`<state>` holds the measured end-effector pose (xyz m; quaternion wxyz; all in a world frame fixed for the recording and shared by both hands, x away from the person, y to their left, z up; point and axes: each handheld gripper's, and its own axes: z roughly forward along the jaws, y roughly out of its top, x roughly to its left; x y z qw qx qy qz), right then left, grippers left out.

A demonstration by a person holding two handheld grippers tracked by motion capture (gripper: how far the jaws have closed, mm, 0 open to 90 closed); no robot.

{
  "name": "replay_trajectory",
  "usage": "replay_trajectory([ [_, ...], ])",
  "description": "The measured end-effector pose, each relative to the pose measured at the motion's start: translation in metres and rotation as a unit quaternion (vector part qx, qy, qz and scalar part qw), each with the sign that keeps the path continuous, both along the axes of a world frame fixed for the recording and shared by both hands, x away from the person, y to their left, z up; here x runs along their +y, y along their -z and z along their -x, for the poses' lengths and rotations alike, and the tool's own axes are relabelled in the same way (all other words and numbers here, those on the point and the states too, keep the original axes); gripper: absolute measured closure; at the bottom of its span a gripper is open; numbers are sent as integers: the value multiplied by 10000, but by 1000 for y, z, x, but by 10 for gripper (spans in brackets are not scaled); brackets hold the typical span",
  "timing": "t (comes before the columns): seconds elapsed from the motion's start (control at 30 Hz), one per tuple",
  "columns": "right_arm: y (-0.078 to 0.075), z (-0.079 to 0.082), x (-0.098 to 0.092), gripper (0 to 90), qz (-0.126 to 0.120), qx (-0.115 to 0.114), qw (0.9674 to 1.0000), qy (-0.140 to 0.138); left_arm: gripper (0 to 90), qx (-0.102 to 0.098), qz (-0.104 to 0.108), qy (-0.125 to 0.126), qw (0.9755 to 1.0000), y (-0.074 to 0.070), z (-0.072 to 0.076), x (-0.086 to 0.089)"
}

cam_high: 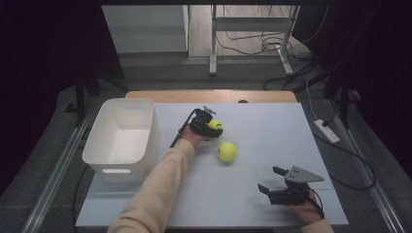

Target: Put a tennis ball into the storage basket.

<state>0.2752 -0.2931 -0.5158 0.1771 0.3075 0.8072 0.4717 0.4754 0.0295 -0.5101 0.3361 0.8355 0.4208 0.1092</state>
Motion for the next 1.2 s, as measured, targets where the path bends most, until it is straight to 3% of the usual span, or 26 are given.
replay_trajectory([
  [0.2, 0, 0, 0, 123, -11, -13, 10000, 4, 269, -179, 3, 53, 9998, -9, 4, 3],
  [0.67, -2, 0, 0, 126, -39, -120, 9999, 34, 268, -369, 197, 88, 9991, -30, 15, 13],
  [1.2, -2, -1, 0, 127, -58, -93, 9999, 70, 269, -623, 355, 107, 9974, -48, 29, 17],
])
